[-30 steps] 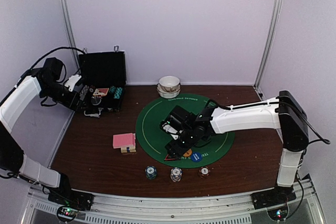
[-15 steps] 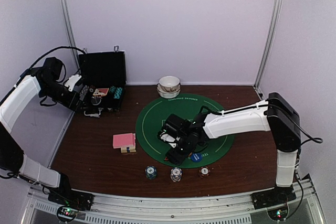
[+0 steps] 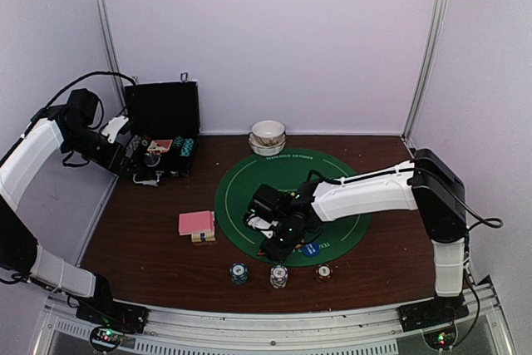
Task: Distribute texas hold em gaming equipment
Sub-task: Move the dealer button to the dealer area.
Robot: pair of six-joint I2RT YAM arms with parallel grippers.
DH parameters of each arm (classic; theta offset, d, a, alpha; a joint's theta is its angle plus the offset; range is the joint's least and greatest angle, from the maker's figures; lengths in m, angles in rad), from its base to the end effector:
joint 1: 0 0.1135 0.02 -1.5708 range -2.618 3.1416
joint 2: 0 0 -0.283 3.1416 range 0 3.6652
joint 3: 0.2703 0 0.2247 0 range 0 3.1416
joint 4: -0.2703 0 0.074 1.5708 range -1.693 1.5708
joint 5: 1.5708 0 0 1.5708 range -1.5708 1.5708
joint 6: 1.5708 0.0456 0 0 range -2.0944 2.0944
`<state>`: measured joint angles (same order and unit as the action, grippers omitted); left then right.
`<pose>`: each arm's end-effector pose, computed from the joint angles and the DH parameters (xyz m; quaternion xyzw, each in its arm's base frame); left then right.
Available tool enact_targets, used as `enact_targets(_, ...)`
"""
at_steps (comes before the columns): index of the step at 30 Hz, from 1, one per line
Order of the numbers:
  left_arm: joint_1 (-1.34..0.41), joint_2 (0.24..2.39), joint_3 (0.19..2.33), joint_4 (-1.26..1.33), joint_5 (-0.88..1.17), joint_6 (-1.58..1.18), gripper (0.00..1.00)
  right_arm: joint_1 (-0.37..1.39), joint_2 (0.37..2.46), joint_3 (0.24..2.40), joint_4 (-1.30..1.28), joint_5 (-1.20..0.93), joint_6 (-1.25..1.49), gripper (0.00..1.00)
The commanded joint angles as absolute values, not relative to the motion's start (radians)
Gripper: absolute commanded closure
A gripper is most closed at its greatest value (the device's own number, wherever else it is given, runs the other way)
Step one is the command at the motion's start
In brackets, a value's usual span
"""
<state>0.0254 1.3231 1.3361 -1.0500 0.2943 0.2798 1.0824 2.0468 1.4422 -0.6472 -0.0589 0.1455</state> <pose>0.2265 -0.0075 0.3494 0.1594 0.9416 -0.1001 0.2794 0.1850 0.3540 0.1778 -0.4497 0.8785 0.1152 0.1130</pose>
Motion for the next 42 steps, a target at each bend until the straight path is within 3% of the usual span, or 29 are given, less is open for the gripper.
enact_targets(1,0.033,1.301,1.362,-1.051,0.308,0.29,0.02,1.086,2.087,1.49,-0.658,-0.03,0.141,0.61)
enact_targets(15,0.033,1.286,1.354,-1.062,0.317,0.304,0.03,1.055,2.225,1.705,-0.653,0.096,0.197,0.73)
enact_targets(29,0.034,1.274,1.343,-1.106,0.345,0.341,0.02,1.027,2.402,2.003,-0.68,0.131,0.192,0.74)
enact_targets(36,0.033,1.269,1.33,-1.124,0.366,0.351,0.02,1.017,2.452,2.113,-0.697,0.116,0.175,0.69)
enact_targets(42,0.033,1.265,1.331,-1.14,0.372,0.36,0.02,1.012,2.385,2.104,-0.708,0.114,0.184,0.51)
